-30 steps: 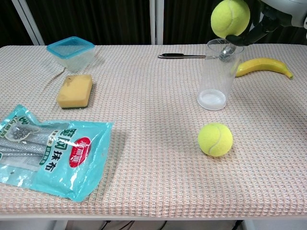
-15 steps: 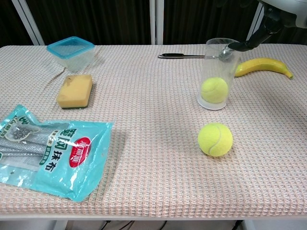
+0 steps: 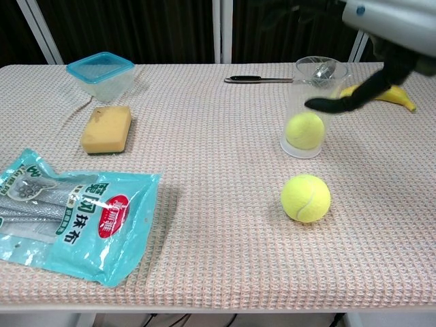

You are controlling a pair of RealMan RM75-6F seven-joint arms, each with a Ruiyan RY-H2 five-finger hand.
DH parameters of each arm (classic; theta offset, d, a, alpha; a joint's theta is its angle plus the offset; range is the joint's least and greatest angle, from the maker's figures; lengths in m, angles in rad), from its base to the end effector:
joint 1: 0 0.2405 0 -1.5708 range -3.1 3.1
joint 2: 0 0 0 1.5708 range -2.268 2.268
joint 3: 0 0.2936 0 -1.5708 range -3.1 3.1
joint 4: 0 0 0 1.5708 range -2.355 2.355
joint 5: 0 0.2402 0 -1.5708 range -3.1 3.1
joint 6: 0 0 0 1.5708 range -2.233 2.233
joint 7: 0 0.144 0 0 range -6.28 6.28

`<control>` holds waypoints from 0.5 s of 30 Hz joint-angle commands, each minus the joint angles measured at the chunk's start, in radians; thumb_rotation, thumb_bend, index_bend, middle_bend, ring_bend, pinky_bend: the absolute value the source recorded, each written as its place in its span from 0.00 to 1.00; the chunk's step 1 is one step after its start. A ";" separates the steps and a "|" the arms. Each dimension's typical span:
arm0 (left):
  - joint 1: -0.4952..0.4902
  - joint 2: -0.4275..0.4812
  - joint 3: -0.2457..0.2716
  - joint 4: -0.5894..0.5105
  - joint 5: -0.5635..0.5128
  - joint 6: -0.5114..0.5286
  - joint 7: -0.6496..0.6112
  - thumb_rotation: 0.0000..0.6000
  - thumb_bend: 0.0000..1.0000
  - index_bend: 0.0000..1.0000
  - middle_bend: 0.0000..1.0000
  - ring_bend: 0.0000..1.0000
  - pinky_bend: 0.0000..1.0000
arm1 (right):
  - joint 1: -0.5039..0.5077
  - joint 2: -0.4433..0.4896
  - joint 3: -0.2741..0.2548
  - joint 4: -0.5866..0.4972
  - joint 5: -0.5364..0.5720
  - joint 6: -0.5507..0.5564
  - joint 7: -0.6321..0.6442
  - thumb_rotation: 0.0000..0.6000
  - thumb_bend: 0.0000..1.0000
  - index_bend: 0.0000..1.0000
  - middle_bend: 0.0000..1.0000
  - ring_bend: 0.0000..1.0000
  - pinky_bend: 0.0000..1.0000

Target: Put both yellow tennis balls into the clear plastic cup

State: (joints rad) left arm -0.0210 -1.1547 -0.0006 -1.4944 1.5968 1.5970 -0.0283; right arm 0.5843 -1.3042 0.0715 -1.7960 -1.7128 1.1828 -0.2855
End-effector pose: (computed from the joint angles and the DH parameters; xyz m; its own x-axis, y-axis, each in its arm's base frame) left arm -0.3739 0.1519 0.1492 0.4463 -0.0354 0.8942 0.8931 -0.0455 -0.4476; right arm -0.1447 -0.2777 0.0324 0.4491 -0.0046 0.8935 -0.6353 -0.7048 0.3157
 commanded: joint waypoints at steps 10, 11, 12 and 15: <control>0.002 -0.006 0.003 0.014 -0.003 -0.005 -0.009 1.00 0.03 0.00 0.00 0.00 0.00 | 0.018 0.031 -0.083 -0.006 0.243 -0.270 -0.135 1.00 0.18 0.08 0.16 0.08 0.22; 0.001 -0.006 0.003 0.014 -0.003 -0.005 -0.010 1.00 0.03 0.00 0.00 0.00 0.00 | 0.023 0.024 -0.083 0.000 0.265 -0.289 -0.135 1.00 0.18 0.08 0.15 0.08 0.22; 0.001 -0.006 0.002 0.014 -0.003 -0.006 -0.010 1.00 0.03 0.00 0.00 0.00 0.00 | 0.028 0.015 -0.083 0.008 0.283 -0.306 -0.132 1.00 0.18 0.08 0.14 0.07 0.22; -0.001 -0.007 0.003 0.016 -0.004 -0.012 -0.012 1.00 0.03 0.00 0.00 0.00 0.00 | 0.040 -0.022 -0.085 0.044 0.305 -0.335 -0.126 1.00 0.18 0.08 0.11 0.05 0.22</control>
State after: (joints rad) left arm -0.0220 -1.1617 0.0023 -1.4785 1.5934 1.5855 -0.0406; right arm 0.6130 -1.3029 -0.0098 -1.7741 -1.4221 0.8638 -0.4061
